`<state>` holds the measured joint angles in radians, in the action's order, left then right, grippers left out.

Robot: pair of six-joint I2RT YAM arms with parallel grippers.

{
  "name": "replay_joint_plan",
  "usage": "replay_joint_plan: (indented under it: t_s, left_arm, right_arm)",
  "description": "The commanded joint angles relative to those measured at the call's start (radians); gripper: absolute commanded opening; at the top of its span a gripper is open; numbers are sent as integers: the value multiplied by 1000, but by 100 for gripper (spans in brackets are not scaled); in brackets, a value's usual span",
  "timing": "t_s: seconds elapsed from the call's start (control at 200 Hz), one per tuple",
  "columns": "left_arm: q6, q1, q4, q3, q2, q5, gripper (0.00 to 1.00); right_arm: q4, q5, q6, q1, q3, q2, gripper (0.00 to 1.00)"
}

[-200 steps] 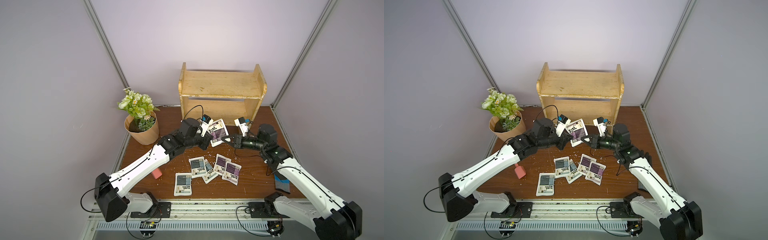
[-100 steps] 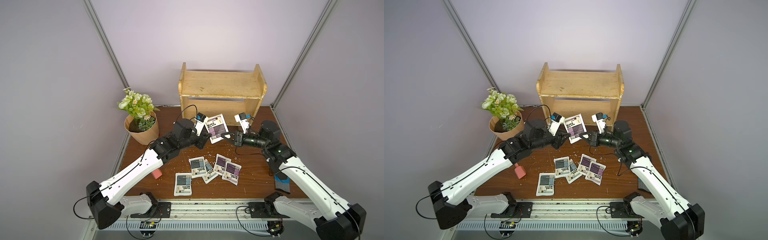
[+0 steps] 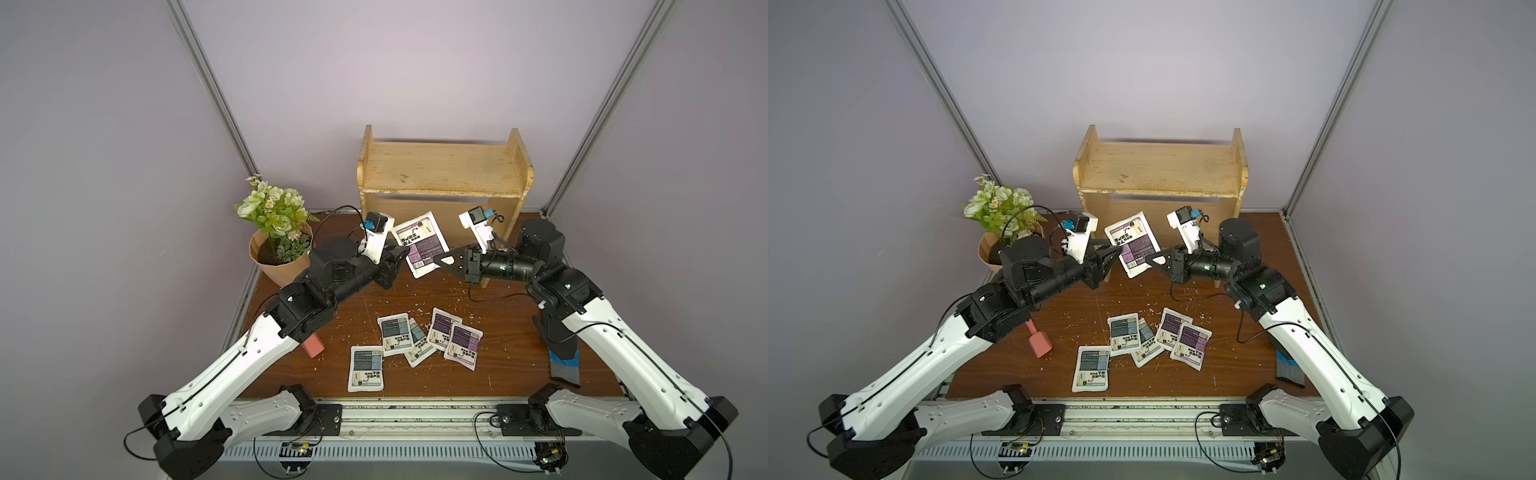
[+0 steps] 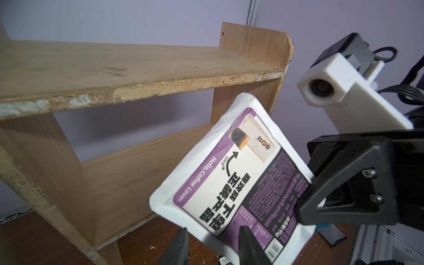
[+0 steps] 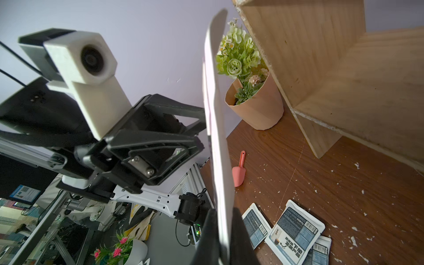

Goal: Place the bagged coffee beans on the shelf by color
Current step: Pick up the bagged coffee beans at the center of the board, then place the bagged coffee beans on the shelf.

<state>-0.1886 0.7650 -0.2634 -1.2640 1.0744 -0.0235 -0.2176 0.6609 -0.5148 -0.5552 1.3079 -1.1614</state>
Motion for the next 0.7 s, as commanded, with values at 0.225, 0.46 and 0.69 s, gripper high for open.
replay_joint_plan:
  t_s: [0.225,0.46,0.69]
  left_arm:
    - [22,-12,164,-103,-3,54,39]
    - [36,-11,225,-146,30,179,41]
    - [36,-12,165,-93,42,276,41]
  right_arm:
    - [-26,-85,28,-7,418,-188,0]
    - [-12,-194,-148,-6,685,-422,0]
    - [34,-310,-330,-6,879,-542,0]
